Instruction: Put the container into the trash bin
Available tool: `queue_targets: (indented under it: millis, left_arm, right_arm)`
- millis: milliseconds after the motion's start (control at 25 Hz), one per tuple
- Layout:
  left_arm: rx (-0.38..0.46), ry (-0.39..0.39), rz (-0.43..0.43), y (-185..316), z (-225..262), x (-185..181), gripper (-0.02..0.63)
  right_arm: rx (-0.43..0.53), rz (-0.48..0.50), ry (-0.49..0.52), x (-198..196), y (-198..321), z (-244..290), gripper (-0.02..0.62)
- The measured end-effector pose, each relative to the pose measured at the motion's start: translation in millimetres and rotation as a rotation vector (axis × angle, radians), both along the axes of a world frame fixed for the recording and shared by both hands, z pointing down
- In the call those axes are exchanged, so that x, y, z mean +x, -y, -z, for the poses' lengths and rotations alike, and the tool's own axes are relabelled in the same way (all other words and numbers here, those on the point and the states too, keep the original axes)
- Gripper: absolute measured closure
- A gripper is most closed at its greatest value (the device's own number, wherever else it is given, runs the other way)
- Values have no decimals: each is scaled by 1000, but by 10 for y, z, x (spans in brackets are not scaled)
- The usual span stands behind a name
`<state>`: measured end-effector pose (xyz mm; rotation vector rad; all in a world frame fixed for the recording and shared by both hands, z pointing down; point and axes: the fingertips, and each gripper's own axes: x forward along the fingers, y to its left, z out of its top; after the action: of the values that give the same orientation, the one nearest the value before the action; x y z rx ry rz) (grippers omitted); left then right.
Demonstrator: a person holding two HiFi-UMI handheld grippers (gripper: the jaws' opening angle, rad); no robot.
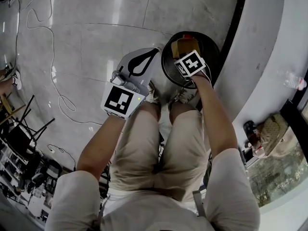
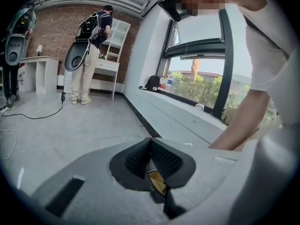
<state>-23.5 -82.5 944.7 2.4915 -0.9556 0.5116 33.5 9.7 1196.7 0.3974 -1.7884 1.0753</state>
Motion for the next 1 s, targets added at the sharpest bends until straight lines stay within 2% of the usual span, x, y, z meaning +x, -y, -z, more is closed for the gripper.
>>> queue_targets:
  millis: [120, 240, 360, 520, 680, 880, 1000]
  left_arm:
    - [-27, 0, 18, -30, -79, -62, 589]
    - [-15, -7, 30, -30, -102, -120, 589]
    - [-10, -7, 27, -66, 27, -156, 589]
    - [-15, -8, 27, -110, 358, -188, 589]
    - [-5, -9, 16, -182, 752, -143, 589]
    - [13, -16, 27, -192, 1191, -84, 589]
    - [22, -20, 37, -200, 1473, -70, 589]
  right_arm:
    - [-3, 16, -5, -14, -16, -48, 543]
    - [-6, -2, 9, -23, 5, -1, 409]
    - [29, -32, 24, -30, 48, 209, 377]
    - [89, -92, 85, -104, 127, 707, 377]
    - [151, -105, 97, -86, 162, 1194, 405]
    - [191, -97, 95, 12, 232, 1702, 453]
    - [212, -97, 96, 60, 255, 1977, 512]
